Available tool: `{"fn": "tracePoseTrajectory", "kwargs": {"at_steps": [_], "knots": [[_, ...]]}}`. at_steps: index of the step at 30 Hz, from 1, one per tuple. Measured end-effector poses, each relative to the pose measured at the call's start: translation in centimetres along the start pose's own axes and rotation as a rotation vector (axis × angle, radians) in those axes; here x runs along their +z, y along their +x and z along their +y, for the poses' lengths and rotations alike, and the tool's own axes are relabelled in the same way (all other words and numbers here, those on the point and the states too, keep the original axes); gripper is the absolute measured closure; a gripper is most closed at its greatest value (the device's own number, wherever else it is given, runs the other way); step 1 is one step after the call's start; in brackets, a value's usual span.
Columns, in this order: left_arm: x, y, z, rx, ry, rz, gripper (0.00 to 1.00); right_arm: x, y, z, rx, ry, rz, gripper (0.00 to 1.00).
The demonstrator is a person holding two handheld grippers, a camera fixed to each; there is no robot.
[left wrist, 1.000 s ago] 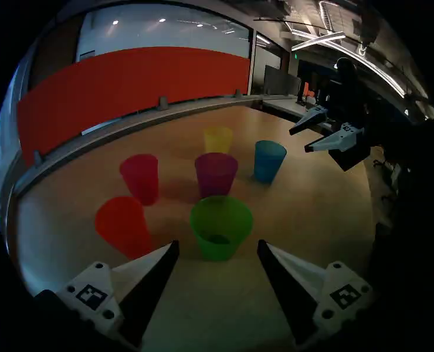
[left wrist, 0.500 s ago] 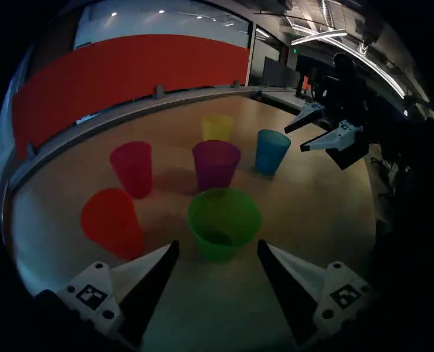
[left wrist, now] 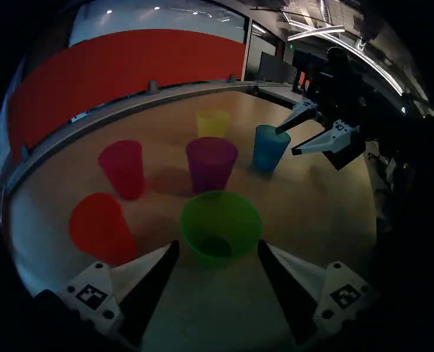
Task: Pour water
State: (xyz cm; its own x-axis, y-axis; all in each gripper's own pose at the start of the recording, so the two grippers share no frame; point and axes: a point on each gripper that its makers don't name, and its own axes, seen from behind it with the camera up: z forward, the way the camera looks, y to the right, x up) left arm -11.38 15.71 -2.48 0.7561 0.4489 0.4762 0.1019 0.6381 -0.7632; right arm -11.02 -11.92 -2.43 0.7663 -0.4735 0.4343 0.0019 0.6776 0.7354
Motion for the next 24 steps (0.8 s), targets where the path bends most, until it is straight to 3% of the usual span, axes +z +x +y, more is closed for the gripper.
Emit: {"fn": "tracePoseTrajectory", "kwargs": {"at_steps": [24], "knots": [[1.8,1.2,0.5,0.009,-0.015,-0.006,0.00,2.8,0.8,0.3,-0.002,0.012,-0.016,0.01]]}}
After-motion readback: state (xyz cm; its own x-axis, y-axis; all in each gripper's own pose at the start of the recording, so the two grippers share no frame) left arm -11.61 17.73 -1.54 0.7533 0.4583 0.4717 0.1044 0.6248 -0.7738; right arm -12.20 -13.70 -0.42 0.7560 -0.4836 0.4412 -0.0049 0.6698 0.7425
